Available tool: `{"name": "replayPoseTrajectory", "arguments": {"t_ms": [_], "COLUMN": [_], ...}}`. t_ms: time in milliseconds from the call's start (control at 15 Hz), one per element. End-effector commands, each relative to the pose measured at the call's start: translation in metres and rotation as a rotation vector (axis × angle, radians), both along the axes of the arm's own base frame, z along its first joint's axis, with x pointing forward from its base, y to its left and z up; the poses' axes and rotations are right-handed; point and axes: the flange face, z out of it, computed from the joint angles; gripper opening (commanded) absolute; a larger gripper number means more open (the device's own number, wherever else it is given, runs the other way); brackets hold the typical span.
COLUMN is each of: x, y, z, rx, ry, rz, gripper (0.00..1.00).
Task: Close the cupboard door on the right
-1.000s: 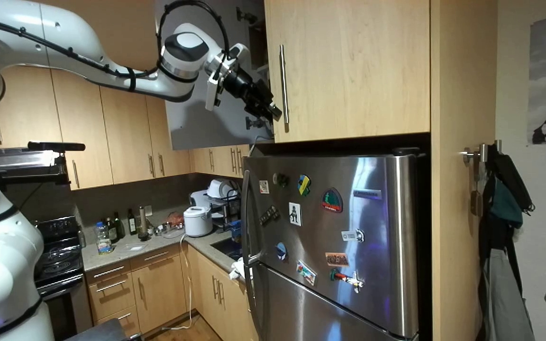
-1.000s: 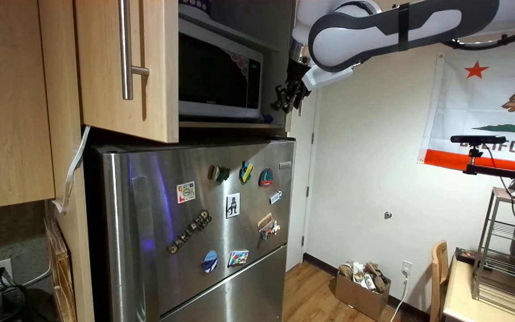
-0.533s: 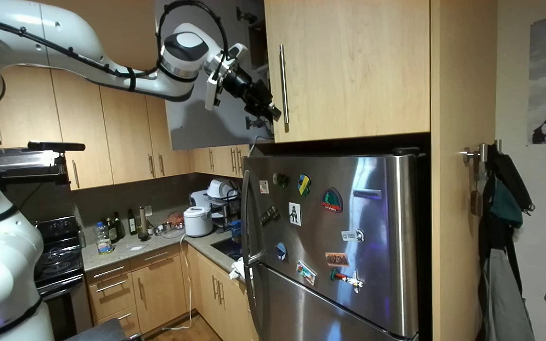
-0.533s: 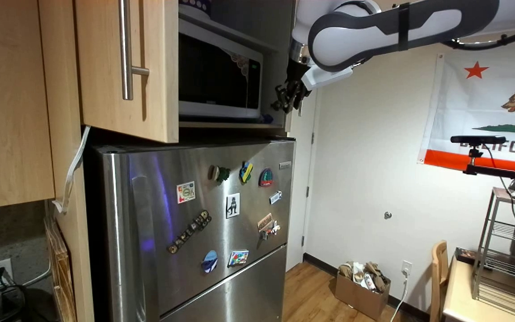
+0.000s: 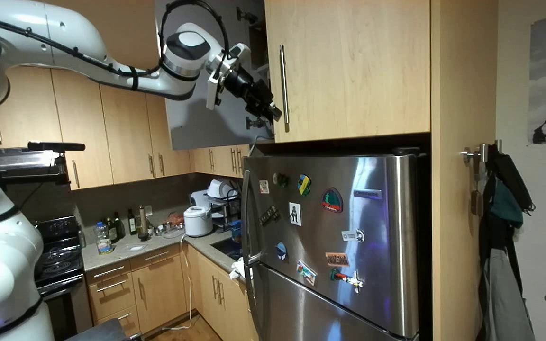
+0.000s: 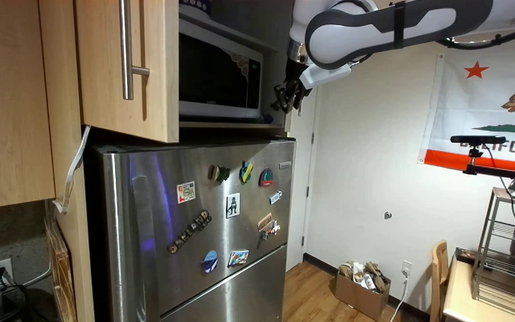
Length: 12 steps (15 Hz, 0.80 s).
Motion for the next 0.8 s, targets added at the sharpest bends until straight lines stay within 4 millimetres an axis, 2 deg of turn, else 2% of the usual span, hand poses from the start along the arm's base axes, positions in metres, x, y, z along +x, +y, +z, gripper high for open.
{"name": "replayPoseTrajectory", "arguments": {"t_ms": [0,67,200,333,533,600,733], "x": [0.01,0.005,-0.02,-0.049,-0.072,-0.079,-0.093], "y": [-0.013,-0.018,-0.037,-0.061,-0.09,-0.1,-0.116], "z": [-0.001,-0.005,-0.02,-0.046,-0.081,-0.088,-0.1], "rx": [-0.004,0.009,0.067,0.092,0.111,0.117,0.132], "ry": [0.024,0.017,0.024,0.05,0.106,0.118,0.134], "rz": [-0.044,-0.052,-0.09,-0.136,-0.202,-0.222,-0.254], "gripper": [0.74,0.81,0.96,1.0,1.0,0.82,0.68]}}
